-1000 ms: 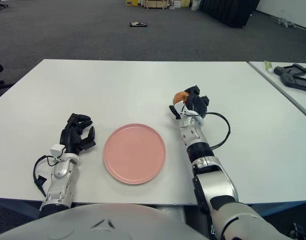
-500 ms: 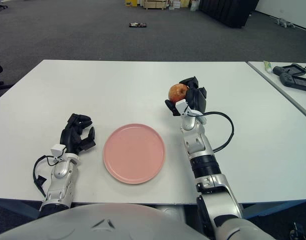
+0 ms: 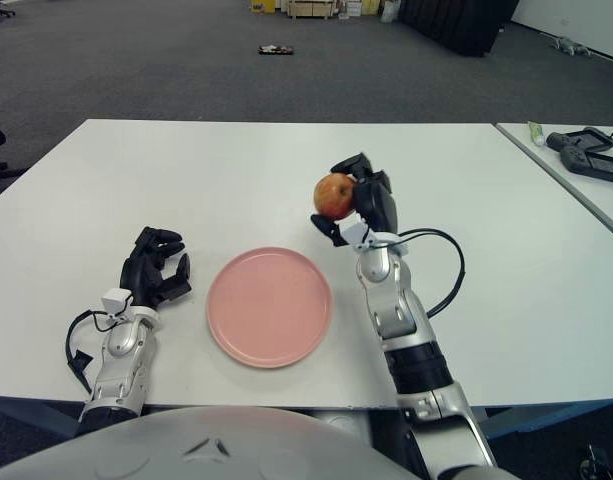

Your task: Put the apple into the plate.

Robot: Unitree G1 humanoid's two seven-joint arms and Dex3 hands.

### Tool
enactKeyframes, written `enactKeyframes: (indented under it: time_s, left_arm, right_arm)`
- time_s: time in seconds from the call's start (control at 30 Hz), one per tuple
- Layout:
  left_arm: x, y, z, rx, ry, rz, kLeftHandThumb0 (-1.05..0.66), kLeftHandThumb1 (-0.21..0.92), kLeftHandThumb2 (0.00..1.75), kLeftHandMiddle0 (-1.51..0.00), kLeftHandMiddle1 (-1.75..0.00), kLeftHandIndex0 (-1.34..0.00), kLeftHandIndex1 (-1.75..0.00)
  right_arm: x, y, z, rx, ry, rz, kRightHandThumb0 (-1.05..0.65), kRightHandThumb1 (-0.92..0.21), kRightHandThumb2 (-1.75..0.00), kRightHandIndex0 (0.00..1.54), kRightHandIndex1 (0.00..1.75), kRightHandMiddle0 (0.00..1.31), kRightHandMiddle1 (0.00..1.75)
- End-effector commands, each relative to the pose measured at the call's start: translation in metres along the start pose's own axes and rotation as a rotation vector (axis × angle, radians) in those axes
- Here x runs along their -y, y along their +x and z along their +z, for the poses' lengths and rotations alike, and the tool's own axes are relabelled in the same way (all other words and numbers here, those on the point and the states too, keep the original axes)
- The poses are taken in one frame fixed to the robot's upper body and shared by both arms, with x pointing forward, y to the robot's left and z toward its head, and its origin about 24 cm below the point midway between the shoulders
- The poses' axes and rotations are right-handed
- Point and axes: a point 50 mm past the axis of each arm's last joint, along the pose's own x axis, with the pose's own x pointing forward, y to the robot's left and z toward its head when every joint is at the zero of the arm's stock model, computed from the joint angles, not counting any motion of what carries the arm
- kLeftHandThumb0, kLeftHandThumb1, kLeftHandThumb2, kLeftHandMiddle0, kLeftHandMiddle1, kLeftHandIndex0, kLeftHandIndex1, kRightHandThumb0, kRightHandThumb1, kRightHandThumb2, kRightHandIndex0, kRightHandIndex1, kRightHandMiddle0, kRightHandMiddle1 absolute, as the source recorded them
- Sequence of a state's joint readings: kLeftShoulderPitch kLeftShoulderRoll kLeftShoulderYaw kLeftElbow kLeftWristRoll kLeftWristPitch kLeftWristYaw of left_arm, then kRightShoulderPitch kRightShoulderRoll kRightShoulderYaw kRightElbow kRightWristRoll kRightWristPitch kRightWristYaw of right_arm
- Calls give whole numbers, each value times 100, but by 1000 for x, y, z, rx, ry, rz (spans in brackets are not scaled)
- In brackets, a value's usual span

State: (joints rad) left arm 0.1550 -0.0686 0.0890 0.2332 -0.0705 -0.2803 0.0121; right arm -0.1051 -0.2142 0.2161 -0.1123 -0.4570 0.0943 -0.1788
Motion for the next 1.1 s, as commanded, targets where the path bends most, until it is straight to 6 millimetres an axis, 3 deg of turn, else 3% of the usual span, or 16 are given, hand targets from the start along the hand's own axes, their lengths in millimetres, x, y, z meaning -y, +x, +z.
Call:
enactKeyframes:
  time_s: [0.0,0.43,1.07]
  left_arm:
    - [-4,-8,-18,-103,11,5,-1,39,124,-56,-171,-34,-175]
    - [-3,-9,-17,-115,36,18,-1,44,117,-54,-168,-31,-175]
    - [-1,-10,-17,-124,15,32,-1,45,117,-53,-169,-30,-175]
  right_arm:
    - [-6,-7,11,66,16,45,-1,-16,-144,66,159,64,174]
    - [-28,-23,22,141,34,297,-1,-21,-140,56,161,66,174]
    - [-64,-31,9,148,-77,601,-1,-23,-142,49,173,64,173]
